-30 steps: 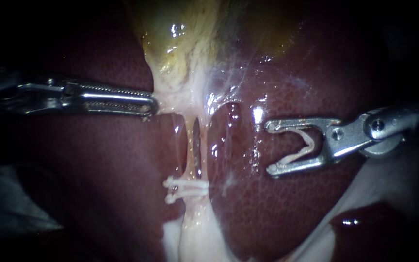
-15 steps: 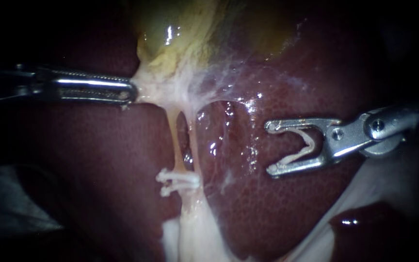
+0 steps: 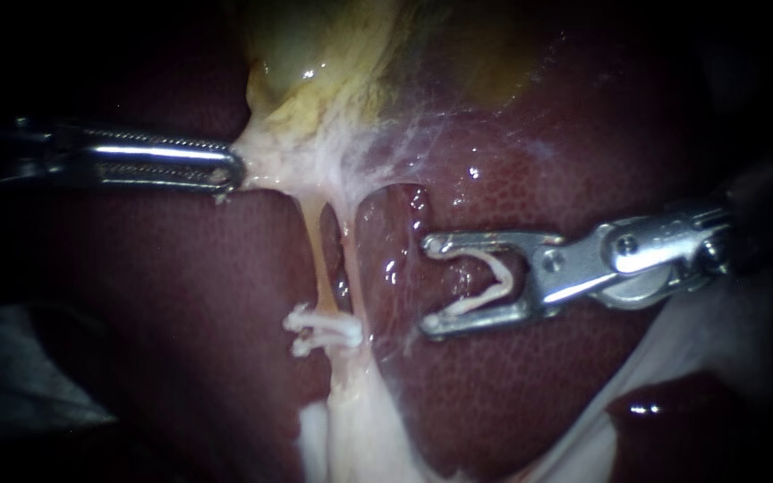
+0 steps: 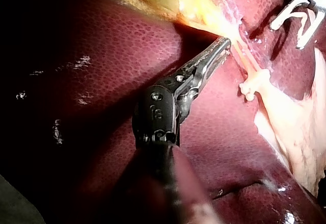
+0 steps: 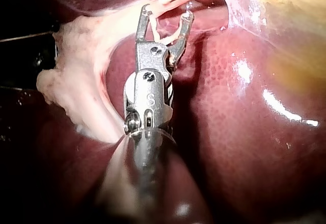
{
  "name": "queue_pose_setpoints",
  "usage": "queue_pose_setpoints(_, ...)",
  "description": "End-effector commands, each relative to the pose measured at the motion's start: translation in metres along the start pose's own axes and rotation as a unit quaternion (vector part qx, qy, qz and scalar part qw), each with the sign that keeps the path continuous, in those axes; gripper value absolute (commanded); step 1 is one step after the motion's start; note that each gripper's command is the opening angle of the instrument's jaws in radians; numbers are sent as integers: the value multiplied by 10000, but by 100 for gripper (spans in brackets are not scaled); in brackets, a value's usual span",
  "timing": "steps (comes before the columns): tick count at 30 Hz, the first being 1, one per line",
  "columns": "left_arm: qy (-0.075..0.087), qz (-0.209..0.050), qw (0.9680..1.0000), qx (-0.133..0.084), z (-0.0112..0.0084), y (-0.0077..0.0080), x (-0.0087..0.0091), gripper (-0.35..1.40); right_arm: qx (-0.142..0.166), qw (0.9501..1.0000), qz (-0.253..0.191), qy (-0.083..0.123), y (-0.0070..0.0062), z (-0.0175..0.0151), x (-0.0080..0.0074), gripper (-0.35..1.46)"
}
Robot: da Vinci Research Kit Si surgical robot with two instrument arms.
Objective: Clipping third clip left tube
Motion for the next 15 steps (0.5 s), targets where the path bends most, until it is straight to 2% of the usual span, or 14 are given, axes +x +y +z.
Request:
queue_pose_setpoints(1,-3,5,10000,1,0,0,0,-35,17,10000,57,38,2,4,2,50)
queue_pose_setpoints(8,-2,3,10000,5,2,0,1,-35,84,9989,387,248,12,29,8,49)
queue_pose_setpoints(15,-1,3,10000,6,2,1,1,-35,190,9981,492,303,19,56,8,49)
